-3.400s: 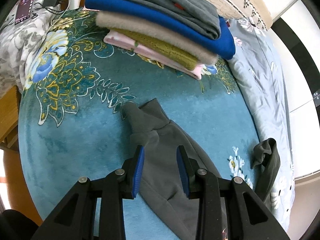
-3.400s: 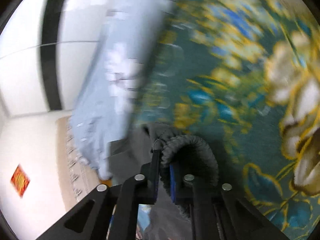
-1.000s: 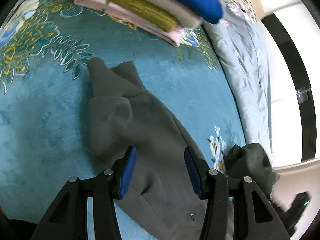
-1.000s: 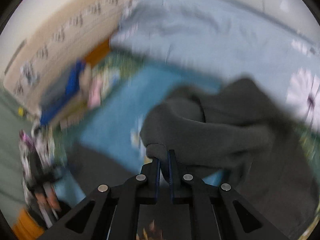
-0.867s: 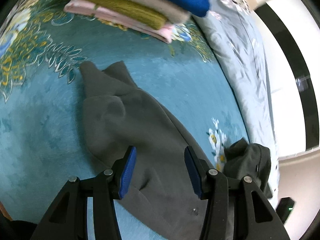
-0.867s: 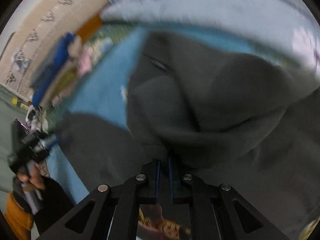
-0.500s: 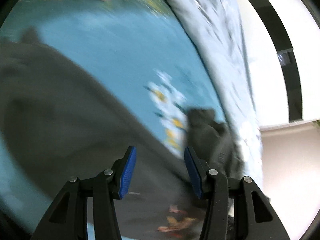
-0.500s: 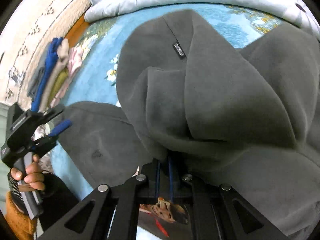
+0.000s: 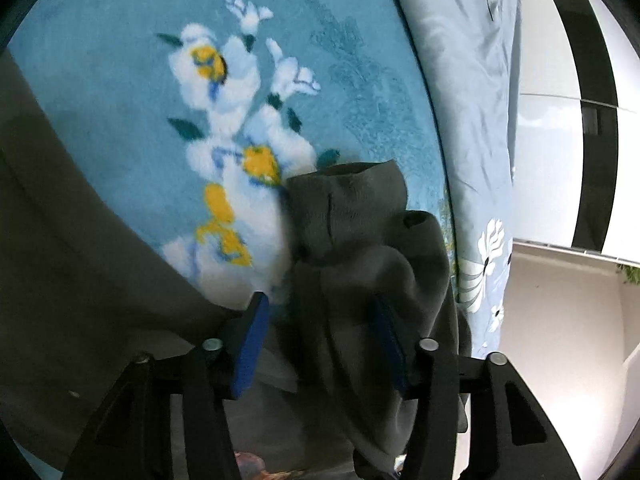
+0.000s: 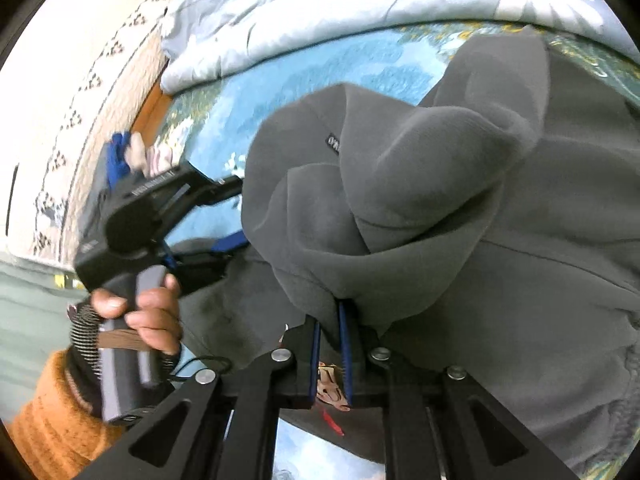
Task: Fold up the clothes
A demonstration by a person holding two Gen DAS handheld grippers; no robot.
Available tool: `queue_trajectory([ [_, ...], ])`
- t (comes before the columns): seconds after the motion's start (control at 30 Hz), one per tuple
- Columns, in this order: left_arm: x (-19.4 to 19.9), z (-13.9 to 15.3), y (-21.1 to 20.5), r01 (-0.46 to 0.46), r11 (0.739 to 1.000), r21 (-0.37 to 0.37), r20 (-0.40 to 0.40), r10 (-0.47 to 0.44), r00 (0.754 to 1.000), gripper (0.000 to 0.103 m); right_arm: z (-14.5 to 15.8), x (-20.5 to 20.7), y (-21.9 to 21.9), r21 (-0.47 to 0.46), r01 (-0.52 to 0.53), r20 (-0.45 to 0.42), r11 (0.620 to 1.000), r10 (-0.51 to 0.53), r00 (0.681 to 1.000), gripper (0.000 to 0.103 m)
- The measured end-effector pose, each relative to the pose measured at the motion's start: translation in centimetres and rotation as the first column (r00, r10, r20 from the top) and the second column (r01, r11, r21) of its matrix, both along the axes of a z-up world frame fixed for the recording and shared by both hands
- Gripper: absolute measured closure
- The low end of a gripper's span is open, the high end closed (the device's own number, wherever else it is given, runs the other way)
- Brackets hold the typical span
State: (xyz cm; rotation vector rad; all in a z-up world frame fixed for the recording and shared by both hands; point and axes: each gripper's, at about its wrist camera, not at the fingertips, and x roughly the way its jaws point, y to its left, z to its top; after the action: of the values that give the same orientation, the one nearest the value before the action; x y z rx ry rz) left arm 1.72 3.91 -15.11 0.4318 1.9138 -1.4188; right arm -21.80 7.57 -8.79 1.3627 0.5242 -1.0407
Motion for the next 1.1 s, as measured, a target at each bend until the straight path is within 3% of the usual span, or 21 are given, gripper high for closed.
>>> queue_trajectory([
  [0.07,-0.2,0.4,-0.1,0.0,1.0,-0.014,0.007,0.0,1.0,0.068,0.9,-0.5,0.0,-0.01,0.02,0.008,1.0,-0.02,1.0,0.091],
  [0.17,-0.1,1.6,-0.4,0.02,0.997,-0.068,0.051,-0.017,0.999,0.093,2.0,-1.0,0.1,-0.018,0.03,0.011,0.999,-0.03,0.999,0.088],
  [0.23,0.0,2.5,-0.6,0.035,0.994,-0.103,0.081,-0.027,0.996,0.096,2.4,-1.0,0.3,-0.021,0.026,0.002,0.999,-0.026,1.0,0.081],
  [0.27,0.0,2.9,-0.6,0.043,0.992,-0.121,0.097,-0.031,0.995,0.097,2.6,-1.0,0.3,-0.023,0.024,0.003,0.999,-0.024,1.0,0.063],
  [0.3,0.0,3.3,-0.7,0.051,0.989,-0.138,0.112,-0.036,0.993,0.097,2.9,-1.0,0.4,-0.025,0.022,0.004,0.999,-0.022,1.0,0.039],
  [0.33,0.3,3.9,-0.9,0.057,0.986,-0.159,0.13,-0.036,0.991,0.098,3.1,-1.1,0.6,-0.033,0.023,0.009,0.999,-0.023,1.0,0.032],
  [0.5,8.0,9.3,-3.8,-0.017,0.946,-0.322,0.259,0.105,0.96,0.098,3.0,-2.0,1.0,-0.03,0.056,0.015,0.998,-0.055,0.998,0.032],
  [0.63,13.7,12.5,-5.8,-0.094,0.911,-0.401,0.297,0.226,0.928,0.098,2.4,-2.9,1.3,-0.008,0.1,0.04,0.995,-0.1,0.994,0.032],
  [0.73,14.8,13.0,-6.5,-0.067,0.897,-0.437,0.385,0.253,0.888,0.098,2.1,-3.2,1.4,0.0,0.115,0.038,0.993,-0.115,0.993,0.032],
  [0.93,15.8,11.3,-8.0,0.003,0.913,-0.407,0.475,0.209,0.855,0.098,1.9,-4.6,2.0,0.025,0.165,0.018,0.986,-0.166,0.986,0.032],
  [1.07,17.4,12.8,-8.6,-0.031,0.884,-0.466,0.411,0.247,0.878,0.098,2.7,-7.2,2.7,0.005,0.216,-0.054,0.976,-0.216,0.975,0.032],
  [1.1,17.5,12.7,-8.8,-0.018,0.89,-0.455,0.433,0.239,0.869,0.097,2.9,-7.9,2.9,-0.003,0.231,-0.073,0.973,-0.23,0.97,0.032],
])
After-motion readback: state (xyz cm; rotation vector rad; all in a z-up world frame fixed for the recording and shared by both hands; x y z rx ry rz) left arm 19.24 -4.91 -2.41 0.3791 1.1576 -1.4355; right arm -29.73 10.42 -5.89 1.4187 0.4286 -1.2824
